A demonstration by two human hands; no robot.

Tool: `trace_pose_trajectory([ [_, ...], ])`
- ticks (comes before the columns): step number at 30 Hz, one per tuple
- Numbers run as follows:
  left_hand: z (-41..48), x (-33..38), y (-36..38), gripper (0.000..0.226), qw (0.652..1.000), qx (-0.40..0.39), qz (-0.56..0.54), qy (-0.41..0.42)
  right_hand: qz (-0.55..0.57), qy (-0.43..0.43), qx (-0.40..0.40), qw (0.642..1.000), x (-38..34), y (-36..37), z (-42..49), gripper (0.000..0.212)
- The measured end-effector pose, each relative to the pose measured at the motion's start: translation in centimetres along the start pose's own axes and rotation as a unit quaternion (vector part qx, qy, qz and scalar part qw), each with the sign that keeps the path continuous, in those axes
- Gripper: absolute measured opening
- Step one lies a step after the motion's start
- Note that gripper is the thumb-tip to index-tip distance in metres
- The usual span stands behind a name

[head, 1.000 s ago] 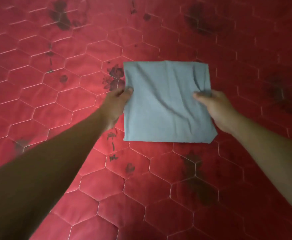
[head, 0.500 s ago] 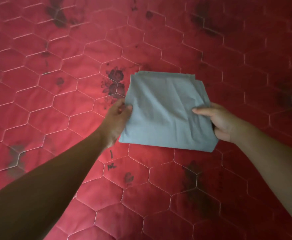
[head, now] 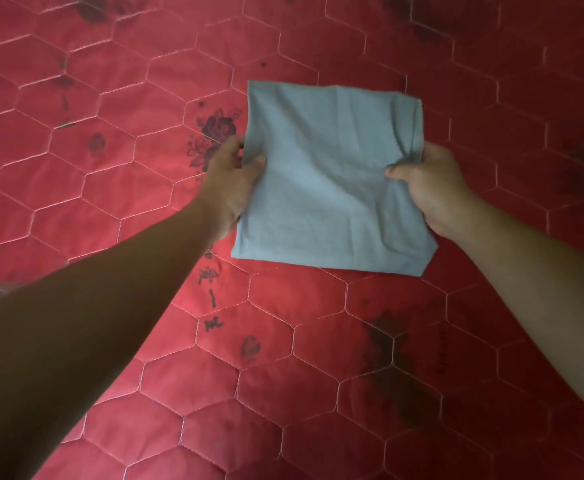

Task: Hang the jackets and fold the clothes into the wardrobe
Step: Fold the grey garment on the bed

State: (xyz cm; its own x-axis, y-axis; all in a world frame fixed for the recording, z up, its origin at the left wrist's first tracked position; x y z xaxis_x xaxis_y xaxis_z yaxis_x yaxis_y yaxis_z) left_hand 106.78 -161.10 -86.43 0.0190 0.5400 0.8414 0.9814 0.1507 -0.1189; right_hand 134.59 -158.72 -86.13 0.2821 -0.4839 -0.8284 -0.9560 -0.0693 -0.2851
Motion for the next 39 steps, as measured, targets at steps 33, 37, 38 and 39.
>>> trace_pose_trajectory([
  [33, -5.0, -8.3, 0.5, 0.063, 0.920, 0.056, 0.368, 0.123, -0.447, -0.199, 0.130, 0.862, 9.5, 4.1, -8.7, 0.062],
  [37, -10.4, -10.0, -0.6, 0.067, 0.920, 0.020, 0.379, 0.094, -0.425, -0.183, 0.051, 0.885, 10.7, 3.3, -13.8, 0.063],
  [38, -12.3, -10.9, -1.0, 0.068, 0.916, 0.010, 0.388, 0.095, -0.422, -0.173, 0.026, 0.890, 11.4, 2.9, -15.2, 0.065],
  [39, -14.2, -11.9, -1.4, 0.070, 0.911, -0.001, 0.401, 0.099, -0.423, -0.161, 0.001, 0.892, 12.2, 2.6, -16.7, 0.066],
])
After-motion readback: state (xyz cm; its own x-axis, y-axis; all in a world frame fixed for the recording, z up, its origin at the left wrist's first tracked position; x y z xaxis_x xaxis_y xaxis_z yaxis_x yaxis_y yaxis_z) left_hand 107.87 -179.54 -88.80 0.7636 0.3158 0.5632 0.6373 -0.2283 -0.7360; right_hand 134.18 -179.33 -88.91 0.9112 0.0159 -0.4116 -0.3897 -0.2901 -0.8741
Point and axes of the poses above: each hand's wrist, its own z-axis towards the middle knuckle, its own y-axis out of the palm, x = y × z, the point moved 2 cm from there along z, towards the middle knuckle, and after that the axes turned 1 degree about -y, right-handed, at the moved point
